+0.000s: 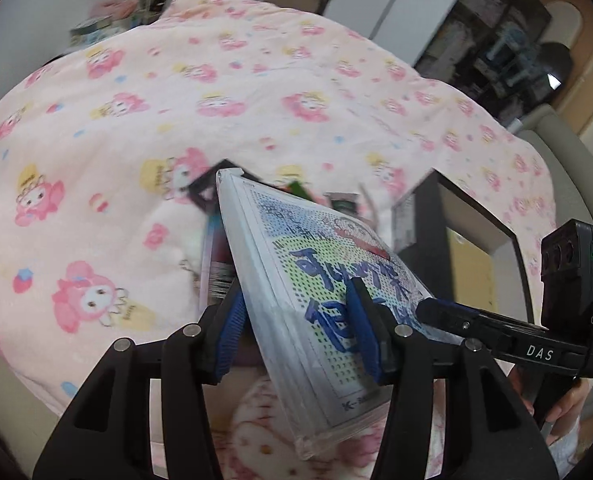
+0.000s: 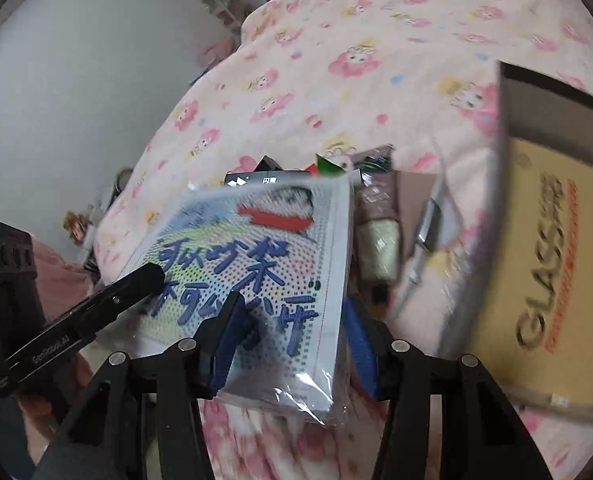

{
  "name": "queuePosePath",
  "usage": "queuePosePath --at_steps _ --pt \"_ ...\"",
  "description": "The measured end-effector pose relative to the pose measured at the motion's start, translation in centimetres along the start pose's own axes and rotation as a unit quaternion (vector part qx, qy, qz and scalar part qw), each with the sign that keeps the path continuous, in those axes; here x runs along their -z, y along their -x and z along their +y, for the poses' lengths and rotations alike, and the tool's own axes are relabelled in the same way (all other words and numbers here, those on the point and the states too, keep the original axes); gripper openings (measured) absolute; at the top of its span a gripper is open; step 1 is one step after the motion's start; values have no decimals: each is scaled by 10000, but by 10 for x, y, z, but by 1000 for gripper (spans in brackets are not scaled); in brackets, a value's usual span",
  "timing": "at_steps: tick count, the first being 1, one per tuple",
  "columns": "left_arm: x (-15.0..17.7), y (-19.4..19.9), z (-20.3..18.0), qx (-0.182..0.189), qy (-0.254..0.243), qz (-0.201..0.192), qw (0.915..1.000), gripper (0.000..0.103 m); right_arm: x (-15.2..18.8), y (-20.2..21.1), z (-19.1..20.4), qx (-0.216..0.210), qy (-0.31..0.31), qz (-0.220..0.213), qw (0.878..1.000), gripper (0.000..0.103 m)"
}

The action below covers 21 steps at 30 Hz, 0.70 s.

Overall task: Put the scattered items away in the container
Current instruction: 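Carry the held package with the left gripper over the open black box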

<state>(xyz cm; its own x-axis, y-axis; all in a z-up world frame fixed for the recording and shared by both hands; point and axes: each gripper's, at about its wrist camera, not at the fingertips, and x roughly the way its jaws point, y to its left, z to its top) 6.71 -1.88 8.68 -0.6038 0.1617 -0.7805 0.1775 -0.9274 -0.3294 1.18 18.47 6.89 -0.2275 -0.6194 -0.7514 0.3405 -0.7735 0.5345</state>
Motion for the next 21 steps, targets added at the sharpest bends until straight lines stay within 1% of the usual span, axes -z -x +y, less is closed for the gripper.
queuePosePath --at_steps 4,5,10,13,15,18,21 --pt "7 0 -35 61 -204 -20 9998 52 12 25 -7 245 49 -193 9995 47" --pt "8 2 -41 85 -229 -36 9997 52 16 37 -16 276 73 -229 9993 47" --pt "4 13 -74 219 -521 -143 9983 52 18 71 -31 292 159 -424 9985 46" --pt "-1 11 -94 330 -671 -181 9970 52 17 91 -36 376 236 -569 9974 46" --pt "-4 4 -107 444 -744 -150 9961 52 16 107 -44 512 296 -666 9960 47" --pt "-12 -18 -135 586 -878 -130 9943 52 13 126 -62 793 306 -725 9937 46" --pt "-22 -46 -167 794 -1227 -88 9892 52 9 145 -86 1097 277 -738 9908 46"
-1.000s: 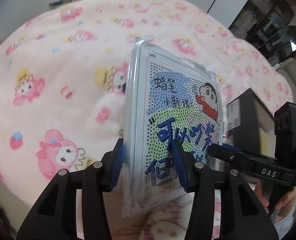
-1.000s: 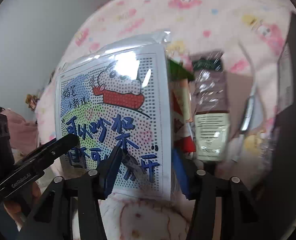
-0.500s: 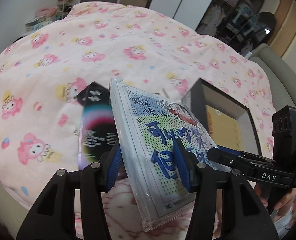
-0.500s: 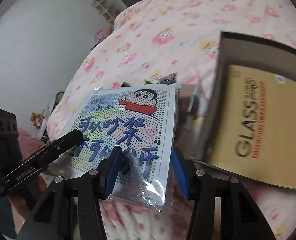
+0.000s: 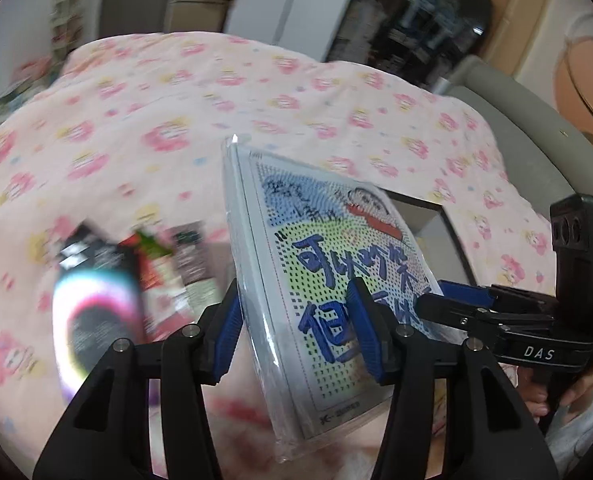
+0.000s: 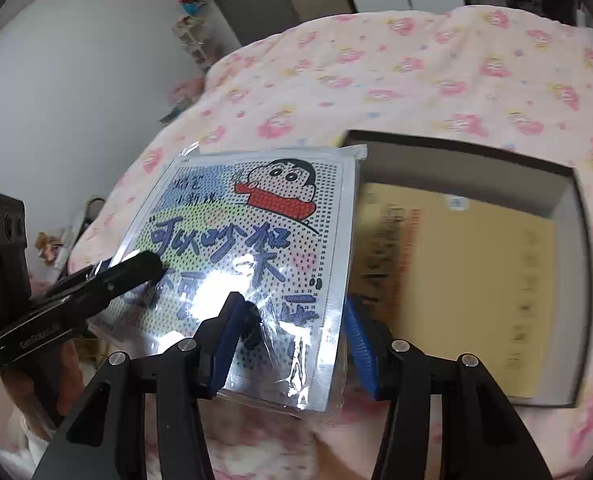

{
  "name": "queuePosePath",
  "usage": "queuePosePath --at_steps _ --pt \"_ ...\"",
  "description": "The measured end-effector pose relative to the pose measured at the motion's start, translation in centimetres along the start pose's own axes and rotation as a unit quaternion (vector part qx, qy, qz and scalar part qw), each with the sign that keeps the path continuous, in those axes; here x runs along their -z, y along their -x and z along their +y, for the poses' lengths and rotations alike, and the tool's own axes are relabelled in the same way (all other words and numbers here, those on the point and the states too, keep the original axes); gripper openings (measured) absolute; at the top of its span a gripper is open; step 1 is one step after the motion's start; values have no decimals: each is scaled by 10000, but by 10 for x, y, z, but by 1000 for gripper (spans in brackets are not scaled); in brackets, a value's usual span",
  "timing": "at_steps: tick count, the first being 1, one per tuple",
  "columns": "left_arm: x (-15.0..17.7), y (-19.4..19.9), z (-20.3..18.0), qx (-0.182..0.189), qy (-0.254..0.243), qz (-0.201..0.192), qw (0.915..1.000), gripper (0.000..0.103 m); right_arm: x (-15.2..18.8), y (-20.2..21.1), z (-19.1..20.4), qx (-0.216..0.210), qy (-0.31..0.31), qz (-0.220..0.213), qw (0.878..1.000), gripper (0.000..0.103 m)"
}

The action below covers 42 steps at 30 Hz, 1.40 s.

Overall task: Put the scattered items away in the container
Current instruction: 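Carry the held package with the left gripper over the open black box, then lower the package flat into the box and open the left gripper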

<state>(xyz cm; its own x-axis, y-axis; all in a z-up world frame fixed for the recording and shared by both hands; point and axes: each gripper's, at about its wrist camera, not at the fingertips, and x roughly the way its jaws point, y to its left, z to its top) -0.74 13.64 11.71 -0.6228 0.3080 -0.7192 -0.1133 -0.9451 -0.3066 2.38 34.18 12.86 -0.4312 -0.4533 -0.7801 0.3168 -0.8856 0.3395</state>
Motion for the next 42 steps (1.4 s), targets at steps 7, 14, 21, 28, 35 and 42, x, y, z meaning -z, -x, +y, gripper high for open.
queuePosePath --at_steps 7,14,21,28,35,42 --pt "-39 -76 -34 381 -216 210 9988 53 -27 7 -68 771 -127 -199 9967 46" --pt "-28 -135 -38 368 102 617 9974 53 -24 -15 -126 824 -565 21 9950 47" --pt "-2 -158 -41 118 -93 1136 9934 54 0 -48 -146 785 -750 733 9914 46" --pt "5 -157 -49 65 -367 1528 9876 62 3 -53 -157 578 -1031 940 9885 46" --pt "-13 -147 -51 -400 -628 1593 9844 52 -17 -18 -150 910 -803 155 9925 47" --pt "-39 -155 -71 -248 -932 1407 9853 52 -29 -51 -148 1271 -511 958 9859 47"
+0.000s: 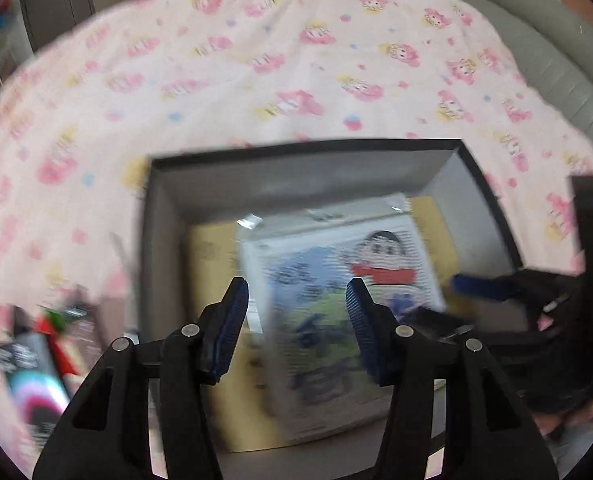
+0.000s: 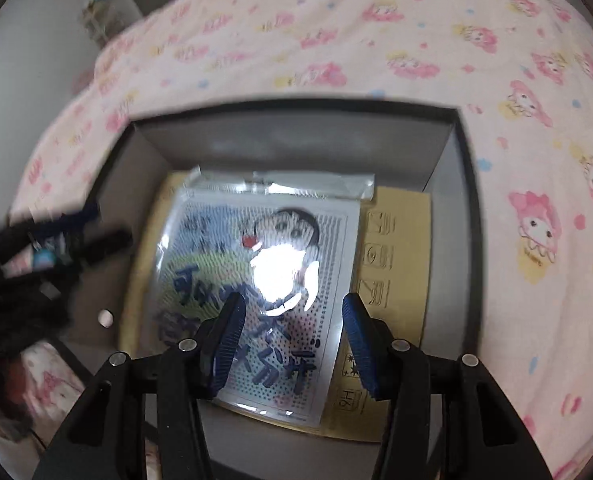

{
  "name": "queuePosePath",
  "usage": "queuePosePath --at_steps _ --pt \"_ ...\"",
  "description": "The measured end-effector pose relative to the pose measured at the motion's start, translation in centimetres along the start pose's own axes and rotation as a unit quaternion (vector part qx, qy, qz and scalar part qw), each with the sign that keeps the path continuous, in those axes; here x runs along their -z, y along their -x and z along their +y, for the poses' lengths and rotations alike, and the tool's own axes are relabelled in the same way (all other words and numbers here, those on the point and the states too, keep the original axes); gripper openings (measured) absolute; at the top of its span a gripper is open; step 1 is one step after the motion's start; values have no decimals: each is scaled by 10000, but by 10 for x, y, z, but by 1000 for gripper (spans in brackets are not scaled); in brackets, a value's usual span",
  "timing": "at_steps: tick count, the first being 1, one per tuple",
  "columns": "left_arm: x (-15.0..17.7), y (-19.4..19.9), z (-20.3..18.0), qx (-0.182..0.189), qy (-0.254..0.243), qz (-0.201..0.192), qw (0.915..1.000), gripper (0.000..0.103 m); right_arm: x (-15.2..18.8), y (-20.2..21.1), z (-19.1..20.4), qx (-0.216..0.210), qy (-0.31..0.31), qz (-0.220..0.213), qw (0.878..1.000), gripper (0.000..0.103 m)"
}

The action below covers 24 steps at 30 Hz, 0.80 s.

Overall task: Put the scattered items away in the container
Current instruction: 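Lower the package flat into the box and open the left gripper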

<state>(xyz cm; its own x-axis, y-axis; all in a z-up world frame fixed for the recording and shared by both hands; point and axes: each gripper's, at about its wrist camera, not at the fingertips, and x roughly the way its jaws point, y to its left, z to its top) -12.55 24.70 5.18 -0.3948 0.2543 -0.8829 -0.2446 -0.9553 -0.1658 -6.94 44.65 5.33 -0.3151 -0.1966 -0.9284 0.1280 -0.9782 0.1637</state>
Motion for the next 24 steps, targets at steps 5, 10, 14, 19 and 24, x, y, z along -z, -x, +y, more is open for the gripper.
queuePosePath --at_steps 5,10,14,19,24 --pt "21 -20 -3 211 -34 329 9992 52 16 -11 -14 79 -492 1 9988 46" --pt "29 -23 4 306 -43 474 9984 52 22 -17 -14 71 -472 235 9986 46" --pt "33 -22 16 438 150 468 9978 52 18 -15 -11 -516 -518 295 9969 46" --pt "36 -12 26 746 346 393 9958 49 18 -2 0 -648 -227 32 9976 45" --pt "36 -9 24 665 331 425 9963 49 41 22 -16 351 -155 -170 9991 45"
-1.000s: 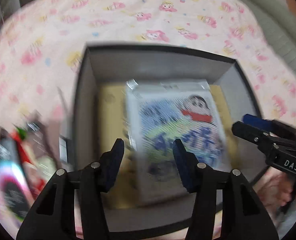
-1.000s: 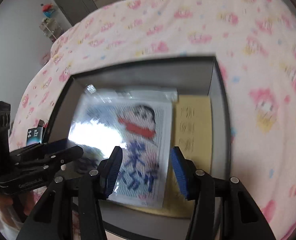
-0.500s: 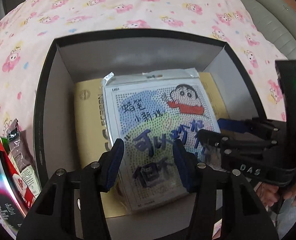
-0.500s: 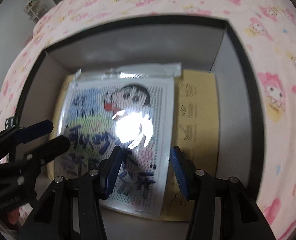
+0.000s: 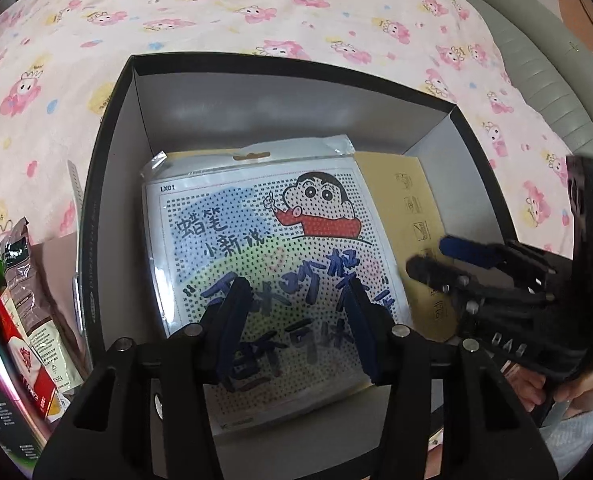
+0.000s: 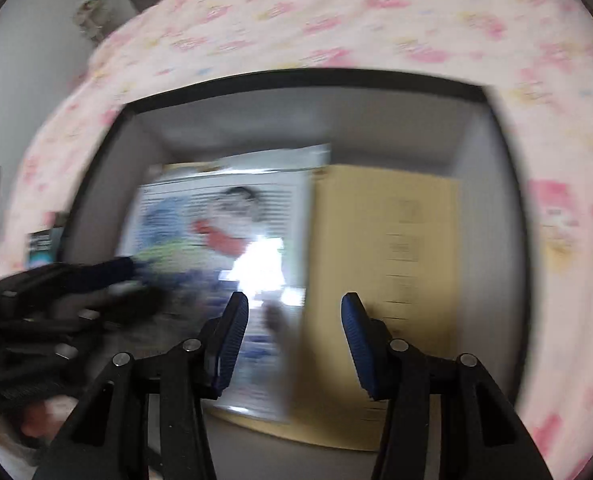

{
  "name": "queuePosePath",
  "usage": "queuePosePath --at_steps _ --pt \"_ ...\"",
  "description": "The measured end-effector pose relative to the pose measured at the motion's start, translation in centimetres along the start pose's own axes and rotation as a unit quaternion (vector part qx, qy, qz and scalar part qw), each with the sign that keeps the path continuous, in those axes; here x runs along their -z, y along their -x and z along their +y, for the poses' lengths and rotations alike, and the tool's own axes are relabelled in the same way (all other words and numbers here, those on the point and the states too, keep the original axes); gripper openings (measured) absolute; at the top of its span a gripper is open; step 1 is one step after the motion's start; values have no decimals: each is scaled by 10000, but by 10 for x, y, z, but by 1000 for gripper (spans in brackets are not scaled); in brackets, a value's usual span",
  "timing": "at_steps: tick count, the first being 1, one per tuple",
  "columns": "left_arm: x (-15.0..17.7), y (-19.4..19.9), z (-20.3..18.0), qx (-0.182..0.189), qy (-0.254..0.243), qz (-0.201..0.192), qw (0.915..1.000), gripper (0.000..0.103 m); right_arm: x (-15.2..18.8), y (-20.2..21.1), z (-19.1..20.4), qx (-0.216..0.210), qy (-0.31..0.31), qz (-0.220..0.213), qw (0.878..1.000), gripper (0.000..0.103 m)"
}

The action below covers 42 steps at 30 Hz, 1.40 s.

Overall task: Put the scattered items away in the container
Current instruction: 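Lower the package flat into the box and open the left gripper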

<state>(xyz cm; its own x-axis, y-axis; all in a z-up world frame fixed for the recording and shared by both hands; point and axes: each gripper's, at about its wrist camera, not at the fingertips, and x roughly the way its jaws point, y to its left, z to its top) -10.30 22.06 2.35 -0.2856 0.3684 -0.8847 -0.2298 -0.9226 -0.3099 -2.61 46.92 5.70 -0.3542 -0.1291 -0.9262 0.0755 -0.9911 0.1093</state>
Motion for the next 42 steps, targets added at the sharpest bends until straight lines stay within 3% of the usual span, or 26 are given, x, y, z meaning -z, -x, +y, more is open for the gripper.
queuePosePath --at_steps 5,10,15,18,20,22,24,26,31,33,37,40,42 --pt "-1 -14 -6 -112 15 193 9997 50 15 4 9 -307 315 290 9986 45" --pt "0 -19 -6 -187 25 280 9994 50 27 0 19 -1345 265 733 9878 49" --pt "2 -16 -3 -133 25 255 9996 51 36 19 4 -1277 178 537 9902 49" --pt "4 -20 -4 260 -34 410 9988 51 40 38 -7 -367 291 105 9988 49" --pt "5 -21 -6 95 -134 429 9989 50 42 52 -15 -100 285 -137 9995 49" --pt "6 -21 -10 -362 -313 421 9980 50 53 64 -19 35 212 -291 9993 49" --pt "9 -21 -14 -880 -553 413 9937 44 43 57 -21 -82 186 -166 9997 49" --pt "12 -21 -13 -1098 -684 437 9906 37 31 43 -18 -337 187 93 9992 49" --pt "18 -11 -9 -869 -555 351 9941 36 51 36 0 -794 384 474 9950 49" --pt "20 -7 -5 -848 -529 280 9946 34 56 33 2 -1111 294 654 9912 43" --pt "22 -4 -5 -836 -521 231 9949 35 65 40 -1 -1117 289 626 9913 43" --pt "23 1 0 -527 -345 171 9979 37 69 48 -12 -1220 177 605 9905 43" --pt "28 11 -4 -532 -416 -45 9977 49 73 63 -19 -1049 97 410 9936 43"
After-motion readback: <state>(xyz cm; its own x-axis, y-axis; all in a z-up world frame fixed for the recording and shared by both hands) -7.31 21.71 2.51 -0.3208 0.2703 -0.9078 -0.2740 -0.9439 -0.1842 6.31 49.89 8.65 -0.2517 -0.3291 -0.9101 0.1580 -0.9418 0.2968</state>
